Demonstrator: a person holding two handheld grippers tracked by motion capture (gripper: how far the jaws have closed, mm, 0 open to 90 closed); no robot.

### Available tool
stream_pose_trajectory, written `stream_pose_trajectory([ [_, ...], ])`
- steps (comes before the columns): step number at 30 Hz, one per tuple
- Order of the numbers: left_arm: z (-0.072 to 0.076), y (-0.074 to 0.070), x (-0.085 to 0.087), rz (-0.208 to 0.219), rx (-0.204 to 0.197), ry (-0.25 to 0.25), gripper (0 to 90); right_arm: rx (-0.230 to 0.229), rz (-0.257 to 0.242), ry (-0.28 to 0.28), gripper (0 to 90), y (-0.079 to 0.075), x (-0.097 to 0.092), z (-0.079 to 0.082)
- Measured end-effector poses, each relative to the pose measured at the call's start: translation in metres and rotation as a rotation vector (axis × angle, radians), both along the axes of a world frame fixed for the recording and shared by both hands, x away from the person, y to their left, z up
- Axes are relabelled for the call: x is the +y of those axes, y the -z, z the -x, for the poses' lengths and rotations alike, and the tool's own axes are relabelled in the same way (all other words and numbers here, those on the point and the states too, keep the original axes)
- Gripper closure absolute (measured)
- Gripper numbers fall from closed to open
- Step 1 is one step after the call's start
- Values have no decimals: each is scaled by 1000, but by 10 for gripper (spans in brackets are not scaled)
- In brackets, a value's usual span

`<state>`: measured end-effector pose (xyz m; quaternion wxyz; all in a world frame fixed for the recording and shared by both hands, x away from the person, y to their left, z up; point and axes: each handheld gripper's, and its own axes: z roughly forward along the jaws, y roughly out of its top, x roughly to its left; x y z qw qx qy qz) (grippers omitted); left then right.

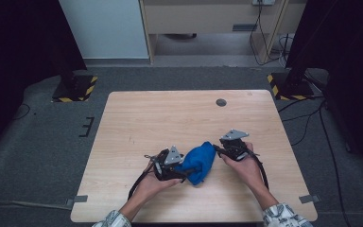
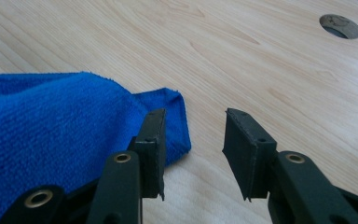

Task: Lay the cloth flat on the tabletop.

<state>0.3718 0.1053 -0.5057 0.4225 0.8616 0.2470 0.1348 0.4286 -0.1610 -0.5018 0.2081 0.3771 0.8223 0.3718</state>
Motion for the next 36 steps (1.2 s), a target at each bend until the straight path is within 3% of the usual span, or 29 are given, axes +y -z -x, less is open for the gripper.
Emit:
stream_pose_trajectory([
  [3, 1, -2, 6, 38, -1, -21, 239, 9, -21, -15, 617, 1, 2, -2],
  [6, 2, -1, 11, 43, 2, -37, 221, 9, -30, -32, 658, 1, 6, -5],
  [13, 4, 8, 22, 15, 30, -48, 263, 30, -43, -65, 765, 3, 9, -4],
  [17, 4, 7, 24, 25, 32, -50, 289, 21, -54, -73, 767, 0, 10, -1],
  [20, 5, 5, 25, 37, 32, -49, 355, 15, -72, -85, 748, -4, 13, 2],
  [22, 5, 5, 25, 41, 35, -44, 418, 17, -44, -94, 710, 0, 17, 2],
  [28, 6, 4, 22, 37, 51, -21, 543, 40, -31, -86, 606, 5, 17, 2],
  [32, 6, 4, 18, 31, 49, -8, 620, 63, -9, -86, 565, 12, 17, 0],
  [36, 5, 0, 17, 55, 41, 3, 739, 73, 14, -83, 573, 16, 18, -1],
])
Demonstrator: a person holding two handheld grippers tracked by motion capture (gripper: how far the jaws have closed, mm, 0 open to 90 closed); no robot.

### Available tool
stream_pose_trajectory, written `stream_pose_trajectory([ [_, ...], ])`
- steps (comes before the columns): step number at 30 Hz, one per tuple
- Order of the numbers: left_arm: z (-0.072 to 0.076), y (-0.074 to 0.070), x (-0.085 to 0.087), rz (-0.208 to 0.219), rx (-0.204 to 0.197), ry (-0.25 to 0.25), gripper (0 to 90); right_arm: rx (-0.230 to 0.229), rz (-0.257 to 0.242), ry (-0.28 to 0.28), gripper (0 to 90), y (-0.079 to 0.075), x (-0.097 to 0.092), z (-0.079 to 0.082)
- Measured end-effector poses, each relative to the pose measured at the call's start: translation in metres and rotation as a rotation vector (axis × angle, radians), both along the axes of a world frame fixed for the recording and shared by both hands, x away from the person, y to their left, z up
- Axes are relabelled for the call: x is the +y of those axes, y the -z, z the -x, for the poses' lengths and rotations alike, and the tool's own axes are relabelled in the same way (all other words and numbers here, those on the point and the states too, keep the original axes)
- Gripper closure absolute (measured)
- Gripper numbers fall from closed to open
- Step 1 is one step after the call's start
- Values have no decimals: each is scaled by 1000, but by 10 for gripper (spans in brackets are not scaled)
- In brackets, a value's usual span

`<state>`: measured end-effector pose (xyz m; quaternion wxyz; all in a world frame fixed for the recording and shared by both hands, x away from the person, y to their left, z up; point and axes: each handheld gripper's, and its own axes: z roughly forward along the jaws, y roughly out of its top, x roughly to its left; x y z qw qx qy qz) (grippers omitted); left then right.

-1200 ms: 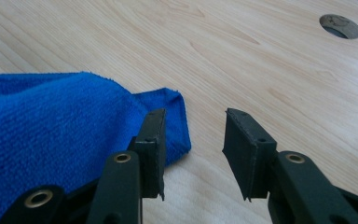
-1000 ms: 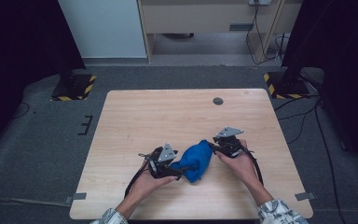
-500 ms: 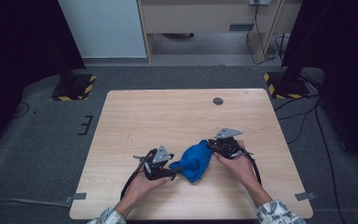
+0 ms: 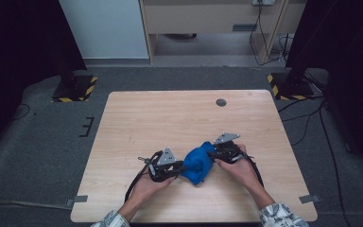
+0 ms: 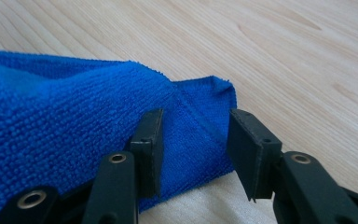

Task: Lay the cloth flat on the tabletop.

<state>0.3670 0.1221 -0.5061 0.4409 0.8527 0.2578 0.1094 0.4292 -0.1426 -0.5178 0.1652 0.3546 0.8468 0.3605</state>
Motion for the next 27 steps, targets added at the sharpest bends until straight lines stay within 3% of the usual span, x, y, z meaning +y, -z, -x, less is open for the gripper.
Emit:
stream_pose_trajectory([
  [4, -4, -2, 2, 33, 8, 0, 866, 14, 13, -11, 670, 2, 0, 0],
  [7, -6, -4, 3, 57, 14, -6, 878, 23, 20, -21, 735, 3, -1, 0],
  [13, -8, -8, 6, 66, -2, -27, 879, 36, 33, -44, 900, 4, -1, 1],
  [27, -12, -9, 13, 62, 7, -71, 883, 44, 51, -36, 900, 2, -10, 3],
])
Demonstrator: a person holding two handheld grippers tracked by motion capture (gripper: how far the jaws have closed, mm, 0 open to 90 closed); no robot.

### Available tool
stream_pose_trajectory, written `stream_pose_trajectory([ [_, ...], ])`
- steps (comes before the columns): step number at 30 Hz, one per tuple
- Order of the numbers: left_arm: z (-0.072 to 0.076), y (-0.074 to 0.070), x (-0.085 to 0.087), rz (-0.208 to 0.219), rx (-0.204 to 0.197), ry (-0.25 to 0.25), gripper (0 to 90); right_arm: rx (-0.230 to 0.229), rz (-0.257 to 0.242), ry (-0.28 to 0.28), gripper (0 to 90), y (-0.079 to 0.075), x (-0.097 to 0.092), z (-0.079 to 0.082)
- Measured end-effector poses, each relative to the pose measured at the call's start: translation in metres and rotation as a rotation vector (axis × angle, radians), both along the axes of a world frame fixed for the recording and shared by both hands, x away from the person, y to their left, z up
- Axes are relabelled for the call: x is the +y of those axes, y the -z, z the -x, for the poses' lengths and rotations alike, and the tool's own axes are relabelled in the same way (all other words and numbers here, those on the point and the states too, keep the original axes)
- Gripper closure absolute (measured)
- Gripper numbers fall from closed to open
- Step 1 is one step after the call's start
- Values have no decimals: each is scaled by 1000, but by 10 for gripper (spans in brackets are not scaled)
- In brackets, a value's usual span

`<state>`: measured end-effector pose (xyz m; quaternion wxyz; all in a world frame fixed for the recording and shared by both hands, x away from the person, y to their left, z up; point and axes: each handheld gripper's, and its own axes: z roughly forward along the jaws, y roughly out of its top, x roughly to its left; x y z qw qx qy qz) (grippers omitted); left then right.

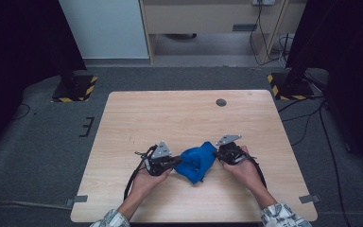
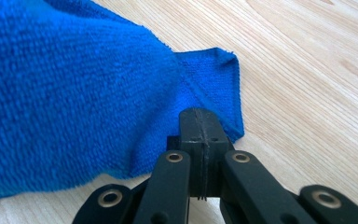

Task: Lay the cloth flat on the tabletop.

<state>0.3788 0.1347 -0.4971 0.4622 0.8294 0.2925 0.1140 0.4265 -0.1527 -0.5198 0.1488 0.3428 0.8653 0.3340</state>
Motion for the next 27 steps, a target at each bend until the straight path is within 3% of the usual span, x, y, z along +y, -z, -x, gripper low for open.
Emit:
stream_pose_trajectory([
  [3, -2, 0, 3, 11, 5, -2, 883, 3, -5, 10, 900, -1, -3, 0],
  [7, -2, 0, 1, 8, 13, -1, 881, -13, -63, 5, 897, -9, -4, 2],
  [15, -15, -4, -5, 10, 13, -12, 879, -60, -153, -20, 773, -30, 4, 9],
  [19, -25, -7, -7, 23, 32, -25, 881, -82, -199, -41, 726, -42, 8, 10],
  [27, -28, -9, -9, 12, 34, -36, 882, -98, -238, -104, 646, -57, 27, 19],
])
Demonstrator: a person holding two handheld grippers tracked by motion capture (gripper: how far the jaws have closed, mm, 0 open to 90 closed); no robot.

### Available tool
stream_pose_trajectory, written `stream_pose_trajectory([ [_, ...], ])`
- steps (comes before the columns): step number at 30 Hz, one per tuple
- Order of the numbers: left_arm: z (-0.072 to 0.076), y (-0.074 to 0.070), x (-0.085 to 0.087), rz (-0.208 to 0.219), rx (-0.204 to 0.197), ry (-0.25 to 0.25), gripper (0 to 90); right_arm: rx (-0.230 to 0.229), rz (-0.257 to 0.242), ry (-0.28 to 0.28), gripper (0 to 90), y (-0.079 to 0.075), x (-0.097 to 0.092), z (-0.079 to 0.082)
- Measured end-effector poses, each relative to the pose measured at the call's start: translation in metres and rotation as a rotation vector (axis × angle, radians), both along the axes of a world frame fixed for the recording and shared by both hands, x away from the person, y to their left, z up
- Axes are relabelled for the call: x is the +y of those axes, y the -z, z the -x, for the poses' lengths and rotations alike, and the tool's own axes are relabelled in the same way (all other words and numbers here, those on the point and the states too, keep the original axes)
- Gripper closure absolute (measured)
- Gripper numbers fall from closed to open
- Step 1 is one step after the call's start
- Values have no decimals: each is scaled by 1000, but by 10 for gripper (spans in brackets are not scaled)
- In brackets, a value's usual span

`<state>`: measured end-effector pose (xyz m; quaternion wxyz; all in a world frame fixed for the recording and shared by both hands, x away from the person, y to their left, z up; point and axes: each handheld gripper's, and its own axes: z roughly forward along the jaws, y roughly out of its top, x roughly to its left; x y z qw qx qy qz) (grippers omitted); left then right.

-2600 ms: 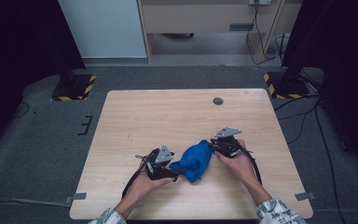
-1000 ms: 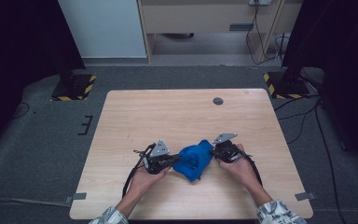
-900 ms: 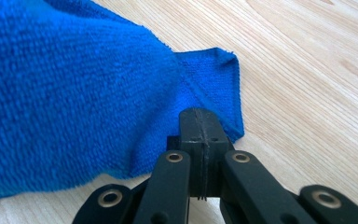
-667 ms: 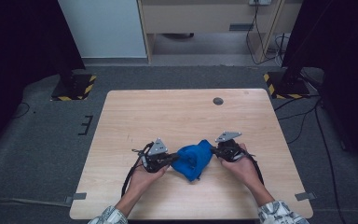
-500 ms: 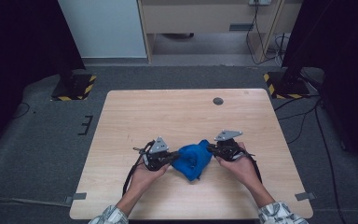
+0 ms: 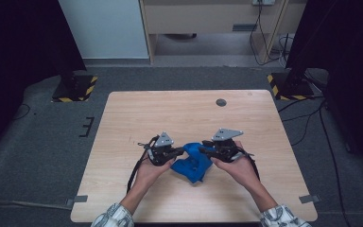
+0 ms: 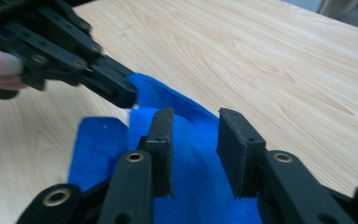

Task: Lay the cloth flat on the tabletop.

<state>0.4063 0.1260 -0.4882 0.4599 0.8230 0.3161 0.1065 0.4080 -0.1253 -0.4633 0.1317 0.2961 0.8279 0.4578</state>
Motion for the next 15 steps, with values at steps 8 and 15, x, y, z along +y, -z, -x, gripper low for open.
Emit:
stream_pose_trajectory([
  [8, 0, -2, 0, 5, -7, -9, 881, 5, 10, -53, 557, 3, 20, 4],
  [15, 1, -5, 0, 20, -20, -3, 864, 7, 64, -63, 815, 10, 23, 3],
])
